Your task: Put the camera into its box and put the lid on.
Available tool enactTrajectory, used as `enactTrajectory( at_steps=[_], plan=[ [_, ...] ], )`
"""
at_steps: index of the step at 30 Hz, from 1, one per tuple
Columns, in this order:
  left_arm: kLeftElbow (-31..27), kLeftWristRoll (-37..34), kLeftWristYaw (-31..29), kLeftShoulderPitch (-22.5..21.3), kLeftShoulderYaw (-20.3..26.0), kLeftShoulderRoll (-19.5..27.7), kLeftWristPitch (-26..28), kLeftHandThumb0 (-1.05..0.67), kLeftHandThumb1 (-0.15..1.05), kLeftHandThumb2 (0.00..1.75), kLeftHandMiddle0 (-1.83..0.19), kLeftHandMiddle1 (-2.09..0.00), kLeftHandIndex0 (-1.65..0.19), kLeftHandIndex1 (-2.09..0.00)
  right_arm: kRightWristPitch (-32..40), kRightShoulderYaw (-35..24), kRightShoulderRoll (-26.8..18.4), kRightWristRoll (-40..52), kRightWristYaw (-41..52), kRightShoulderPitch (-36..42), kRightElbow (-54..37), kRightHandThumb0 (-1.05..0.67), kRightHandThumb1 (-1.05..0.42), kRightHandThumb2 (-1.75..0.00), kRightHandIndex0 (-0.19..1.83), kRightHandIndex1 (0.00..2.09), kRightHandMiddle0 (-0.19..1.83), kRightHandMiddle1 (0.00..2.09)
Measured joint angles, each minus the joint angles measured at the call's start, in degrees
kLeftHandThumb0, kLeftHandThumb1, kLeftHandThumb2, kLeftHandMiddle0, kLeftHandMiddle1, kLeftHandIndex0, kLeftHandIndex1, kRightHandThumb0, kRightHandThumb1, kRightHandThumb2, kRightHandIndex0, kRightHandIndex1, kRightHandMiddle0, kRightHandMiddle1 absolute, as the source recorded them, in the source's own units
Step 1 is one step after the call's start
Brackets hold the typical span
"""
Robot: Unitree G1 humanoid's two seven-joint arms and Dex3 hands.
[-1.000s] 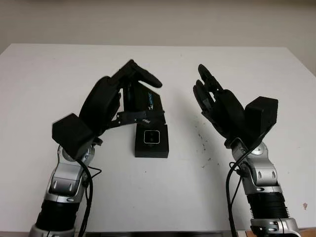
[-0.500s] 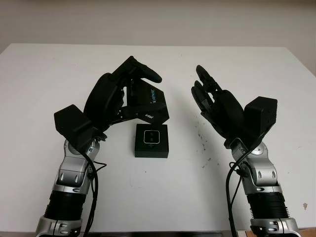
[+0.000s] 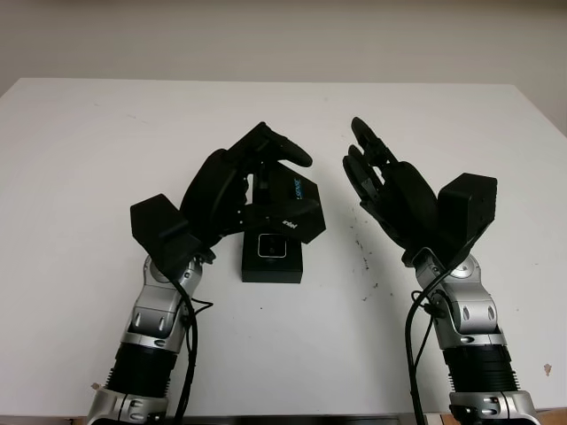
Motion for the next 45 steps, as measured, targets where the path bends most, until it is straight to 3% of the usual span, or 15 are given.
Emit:
enactTrajectory(
  at_steps=[16, 28, 45],
  plan=[
    [1.2, 1.0, -0.3, 2.0, -1.6, -1.0, -0.1, -0.16, 0.96, 0.05, -0.44, -1.47, -0.33, -1.49, -0.5, -0.1, 0.0, 0.7, 1.2, 0.1, 0.6, -0.7, -1.05, -0.35, -0.09, 0.05, -0.06, 0.05],
    [-2.9, 0.8, -0.5, 4.5, -0.6, 1.5, 2.6, -0.19, 0.94, 0.05, -0.44, -1.54, -0.34, -1.51, -0.5, -0.2, 0.0, 1.2, 1.2, 0.1, 0.8, -0.71, -1.05, -0.34, -0.09, 0.05, -0.06, 0.05],
    [-3.8, -1.5, -0.9, 5.3, 0.6, 2.1, 5.1, -0.19, 0.94, 0.05, -0.44, -1.51, -0.32, -1.49, -0.5, -0.1, 0.0, 0.8, 0.9, 0.1, 0.7, -0.7, -1.05, -0.33, -0.08, 0.06, -0.04, 0.06]
  ],
)
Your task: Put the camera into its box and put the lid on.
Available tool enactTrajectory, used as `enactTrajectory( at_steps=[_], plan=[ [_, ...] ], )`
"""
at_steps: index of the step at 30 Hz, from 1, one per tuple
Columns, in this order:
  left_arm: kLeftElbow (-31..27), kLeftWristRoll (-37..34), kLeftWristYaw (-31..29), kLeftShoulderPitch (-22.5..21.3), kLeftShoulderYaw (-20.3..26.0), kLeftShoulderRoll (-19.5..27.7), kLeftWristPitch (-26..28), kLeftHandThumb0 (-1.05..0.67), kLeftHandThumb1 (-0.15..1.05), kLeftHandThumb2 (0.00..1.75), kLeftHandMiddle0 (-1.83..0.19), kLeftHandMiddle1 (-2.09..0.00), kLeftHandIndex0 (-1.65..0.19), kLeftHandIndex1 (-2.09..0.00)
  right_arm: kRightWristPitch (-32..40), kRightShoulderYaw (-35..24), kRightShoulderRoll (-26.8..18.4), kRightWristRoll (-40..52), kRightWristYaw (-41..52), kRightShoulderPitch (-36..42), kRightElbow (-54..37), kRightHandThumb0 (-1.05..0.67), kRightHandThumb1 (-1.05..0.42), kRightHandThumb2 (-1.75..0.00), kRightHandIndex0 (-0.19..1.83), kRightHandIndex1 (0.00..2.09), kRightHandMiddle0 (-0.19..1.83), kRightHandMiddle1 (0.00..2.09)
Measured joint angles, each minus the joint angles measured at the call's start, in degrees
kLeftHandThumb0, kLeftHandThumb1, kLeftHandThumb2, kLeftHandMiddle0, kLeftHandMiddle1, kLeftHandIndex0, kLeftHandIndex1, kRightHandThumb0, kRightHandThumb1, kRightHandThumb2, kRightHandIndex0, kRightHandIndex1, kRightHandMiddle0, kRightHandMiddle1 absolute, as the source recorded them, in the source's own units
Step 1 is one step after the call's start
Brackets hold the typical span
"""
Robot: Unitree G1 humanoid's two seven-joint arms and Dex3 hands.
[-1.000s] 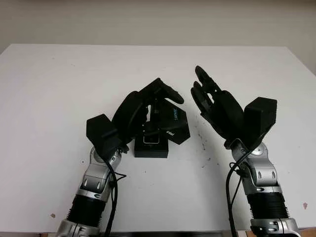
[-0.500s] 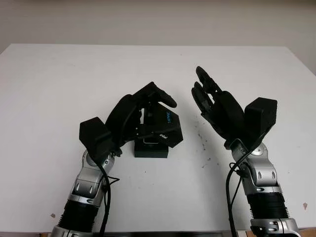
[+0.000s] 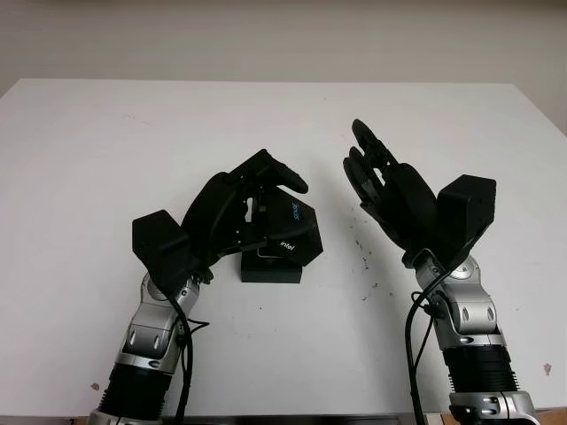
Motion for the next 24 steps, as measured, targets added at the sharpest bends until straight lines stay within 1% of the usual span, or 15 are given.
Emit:
enactTrajectory(
  at_steps=[5, 16, 19, 24],
  plan=[
    [-1.0, 0.2, 0.6, 0.2, 0.0, 0.0, 0.7, -0.2, 0.94, 0.05, -0.44, -1.52, -0.33, -1.5, 0.4, 0.0, 0.0, 0.2, 0.0, 0.3, -0.6, -0.7, -1.05, -0.33, -0.08, 0.05, -0.05, 0.06],
    [-0.8, 0.8, 1.0, 0.8, 0.0, 0.2, -0.5, -0.18, 0.95, 0.06, -0.41, -1.52, -0.31, -1.52, 0.9, 0.0, 0.0, 0.1, 0.1, 0.7, -1.3, -0.69, -1.05, -0.33, -0.08, 0.05, -0.05, 0.05],
    [-0.8, 2.5, 1.4, 0.8, -0.1, 0.8, -0.7, -0.17, 0.96, 0.06, -0.41, -1.52, -0.31, -1.51, 1.1, -0.1, 0.0, 0.5, 0.2, 0.7, -1.3, -0.7, -1.05, -0.33, -0.08, 0.05, -0.05, 0.05],
    [0.8, 5.6, 1.6, 0.9, -0.1, 2.5, -3.3, -0.13, 0.97, 0.06, -0.4, -1.49, -0.3, -1.49, 1.1, -0.1, 0.0, 0.7, 0.4, 0.7, -1.3, -0.71, -1.05, -0.33, -0.08, 0.06, -0.05, 0.06]
  ],
)
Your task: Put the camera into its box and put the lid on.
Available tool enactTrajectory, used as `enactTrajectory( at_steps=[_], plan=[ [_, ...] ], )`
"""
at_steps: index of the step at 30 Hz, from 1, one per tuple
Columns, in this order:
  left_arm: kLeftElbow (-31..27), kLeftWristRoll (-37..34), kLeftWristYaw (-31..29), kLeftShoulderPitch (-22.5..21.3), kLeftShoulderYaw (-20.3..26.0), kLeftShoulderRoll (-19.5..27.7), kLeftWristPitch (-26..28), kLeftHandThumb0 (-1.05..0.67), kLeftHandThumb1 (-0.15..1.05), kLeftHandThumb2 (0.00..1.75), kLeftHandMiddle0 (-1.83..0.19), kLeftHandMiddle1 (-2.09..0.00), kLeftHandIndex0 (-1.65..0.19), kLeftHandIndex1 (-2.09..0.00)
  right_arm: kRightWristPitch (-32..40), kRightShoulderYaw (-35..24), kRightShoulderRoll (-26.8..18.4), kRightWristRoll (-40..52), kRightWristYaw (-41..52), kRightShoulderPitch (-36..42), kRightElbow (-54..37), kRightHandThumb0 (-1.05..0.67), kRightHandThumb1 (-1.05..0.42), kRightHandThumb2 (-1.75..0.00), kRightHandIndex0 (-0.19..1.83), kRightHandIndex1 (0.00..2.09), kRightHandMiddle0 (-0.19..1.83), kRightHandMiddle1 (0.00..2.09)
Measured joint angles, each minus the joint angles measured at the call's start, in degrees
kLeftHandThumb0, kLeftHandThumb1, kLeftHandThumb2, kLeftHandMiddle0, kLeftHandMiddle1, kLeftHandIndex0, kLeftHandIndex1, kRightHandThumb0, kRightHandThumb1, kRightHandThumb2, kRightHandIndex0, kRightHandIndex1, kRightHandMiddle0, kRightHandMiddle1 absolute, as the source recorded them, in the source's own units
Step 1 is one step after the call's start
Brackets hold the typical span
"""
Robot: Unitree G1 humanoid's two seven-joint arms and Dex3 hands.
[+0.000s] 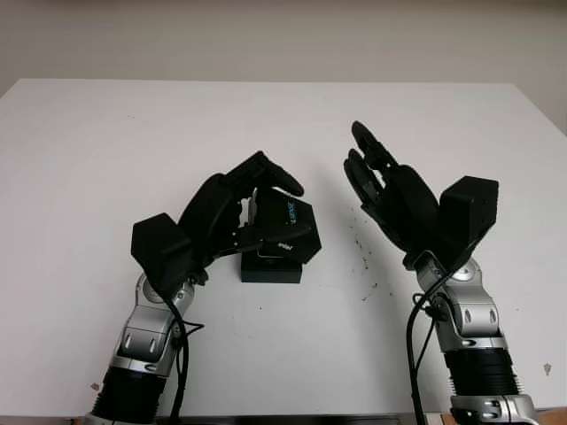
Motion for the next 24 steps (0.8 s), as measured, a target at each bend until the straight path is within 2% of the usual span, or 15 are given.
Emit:
enactTrajectory(
  at_steps=[12, 24],
  plan=[
    [1.7, 1.4, -0.8, 0.3, 0.0, 1.7, -1.8, -0.11, 0.98, 0.06, -0.4, -1.45, -0.29, -1.47, 0.7, -0.1, 0.0, 0.0, -0.9, 0.3, -1.9, -0.68, -1.05, -0.33, -0.07, 0.06, -0.03, 0.06],
    [0.2, 0.2, -4.0, 0.3, 0.0, 4.1, 2.0, -0.16, 0.97, 0.05, -0.41, -1.44, -0.3, -1.45, 0.7, -0.3, 0.2, 0.2, -2.3, 0.3, -1.9, -0.68, -1.05, -0.32, -0.07, 0.05, -0.05, 0.05]
  ],
)
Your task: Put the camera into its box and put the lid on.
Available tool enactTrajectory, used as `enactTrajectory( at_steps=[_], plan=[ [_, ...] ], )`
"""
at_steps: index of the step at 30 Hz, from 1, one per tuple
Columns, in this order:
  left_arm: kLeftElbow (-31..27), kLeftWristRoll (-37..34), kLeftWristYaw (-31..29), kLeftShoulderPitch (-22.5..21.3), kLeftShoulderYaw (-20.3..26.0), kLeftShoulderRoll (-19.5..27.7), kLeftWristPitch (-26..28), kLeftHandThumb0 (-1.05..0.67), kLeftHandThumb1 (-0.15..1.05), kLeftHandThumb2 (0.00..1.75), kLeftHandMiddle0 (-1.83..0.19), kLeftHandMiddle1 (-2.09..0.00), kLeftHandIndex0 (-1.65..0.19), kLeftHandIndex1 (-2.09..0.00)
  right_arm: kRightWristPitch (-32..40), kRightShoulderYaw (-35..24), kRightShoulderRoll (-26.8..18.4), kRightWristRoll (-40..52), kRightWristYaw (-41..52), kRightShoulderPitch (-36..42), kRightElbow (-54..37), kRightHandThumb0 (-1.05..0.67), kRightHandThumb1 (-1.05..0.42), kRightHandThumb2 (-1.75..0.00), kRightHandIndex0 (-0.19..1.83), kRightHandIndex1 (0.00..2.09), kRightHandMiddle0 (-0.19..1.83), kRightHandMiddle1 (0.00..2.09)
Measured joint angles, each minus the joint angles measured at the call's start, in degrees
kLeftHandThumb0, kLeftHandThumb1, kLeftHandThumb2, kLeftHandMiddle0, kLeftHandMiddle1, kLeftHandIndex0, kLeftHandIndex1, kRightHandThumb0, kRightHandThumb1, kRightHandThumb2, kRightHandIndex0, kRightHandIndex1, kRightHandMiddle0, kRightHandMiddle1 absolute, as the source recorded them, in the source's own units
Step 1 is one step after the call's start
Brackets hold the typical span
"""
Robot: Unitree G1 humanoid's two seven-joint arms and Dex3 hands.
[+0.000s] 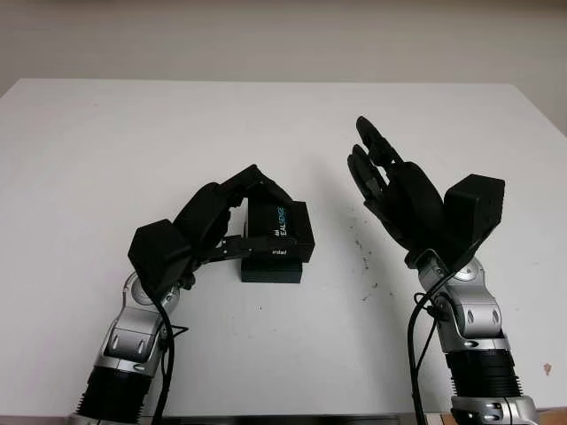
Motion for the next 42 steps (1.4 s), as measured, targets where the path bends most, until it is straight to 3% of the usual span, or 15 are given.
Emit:
enactTrajectory(
  at_steps=[7, 15, 25, 28, 29, 30, 31, 34, 35, 37, 42],
  plan=[
    [-0.2, 5.8, -1.3, -0.1, -0.5, 6.1, -3.2, -0.13, 1.0, 0.06, -0.42, -1.44, -0.31, -1.45, 0.0, 0.0, 0.0, 0.0, 0.0, 0.0, 0.0, -0.67, -1.05, -0.32, -0.06, 0.06, -0.03, 0.06],
    [-1.9, 7.4, -3.5, 0.7, -0.6, 10.0, -1.1, -0.12, 0.99, 0.05, -0.45, -1.39, -0.32, -1.37, 0.2, 0.0, 0.0, 0.1, 0.3, 0.0, 0.0, -0.68, -1.05, -0.32, -0.07, 0.06, -0.04, 0.06],
    [-2.4, 6.9, -3.6, 1.4, -0.5, 10.0, -0.2, -0.13, 0.99, 0.05, -0.43, -1.39, -0.31, -1.35, 0.3, 0.0, 0.0, 0.4, 0.6, 0.0, 0.0, -0.66, -1.05, -0.33, -0.08, 0.05, -0.05, 0.05],
    [-2.5, 5.9, -2.6, 2.0, -0.3, 9.0, -0.1, -0.15, 0.97, 0.05, -0.32, -1.37, -0.25, -1.34, 0.3, 0.0, 0.0, 0.3, 0.5, 0.0, 0.0, -0.66, -1.05, -0.33, -0.07, 0.05, -0.04, 0.05],
    [-2.5, 5.7, -2.1, 2.2, -0.2, 8.5, 0.0, -0.2, 0.95, 0.04, -0.18, -1.31, -0.15, -1.26, 0.3, 0.0, 0.0, 0.3, 0.4, 0.0, 0.0, -0.67, -1.05, -0.33, -0.07, 0.05, -0.04, 0.05],
    [-2.7, 5.7, -1.7, 2.4, -0.2, 8.2, 0.4, -0.34, 0.93, 0.05, 0.03, -1.18, -0.03, -1.04, 0.3, 0.0, 0.0, 0.3, 0.3, 0.0, 0.0, -0.67, -1.05, -0.33, -0.07, 0.06, -0.03, 0.06],
    [-3.2, 5.8, -1.2, 2.5, -0.2, 8.0, 1.0, -0.42, 0.93, 0.05, 0.11, -1.02, 0.0, -0.88, 0.3, 0.0, 0.0, 0.2, 0.1, 0.0, 0.0, -0.67, -1.05, -0.32, -0.07, 0.06, -0.03, 0.06],
    [-5.0, 7.1, 1.0, 2.6, 0.2, 7.9, 1.5, -0.66, 0.95, 0.06, 0.18, -0.48, 0.05, -0.3, 0.3, 0.0, 0.0, 0.1, -0.1, 0.0, 0.0, -0.67, -1.05, -0.32, -0.06, 0.06, -0.02, 0.06],
    [-5.7, 7.7, 1.9, 2.6, 0.6, 8.0, 1.4, -0.72, 0.97, 0.06, 0.19, -0.32, 0.09, -0.19, 0.4, 0.0, 0.0, 0.1, -0.1, 0.0, 0.0, -0.67, -1.05, -0.32, -0.06, 0.06, -0.02, 0.06],
    [-6.2, 8.1, 3.1, 2.2, 1.7, 8.1, 1.3, -0.8, 0.98, 0.06, 0.19, -0.07, 0.17, -0.04, 0.6, 0.0, 0.0, 0.1, 0.0, 0.0, 0.0, -0.69, -1.05, -0.31, -0.06, 0.06, -0.02, 0.06],
    [-5.9, 7.7, 4.8, -0.7, 4.1, 8.2, -0.8, -0.89, 0.99, 0.06, 0.19, 0.0, 0.19, 0.0, 0.7, 0.1, 0.0, 0.1, 0.4, 0.0, 0.0, -0.69, -1.05, -0.31, -0.07, 0.05, -0.03, 0.06]
  ],
)
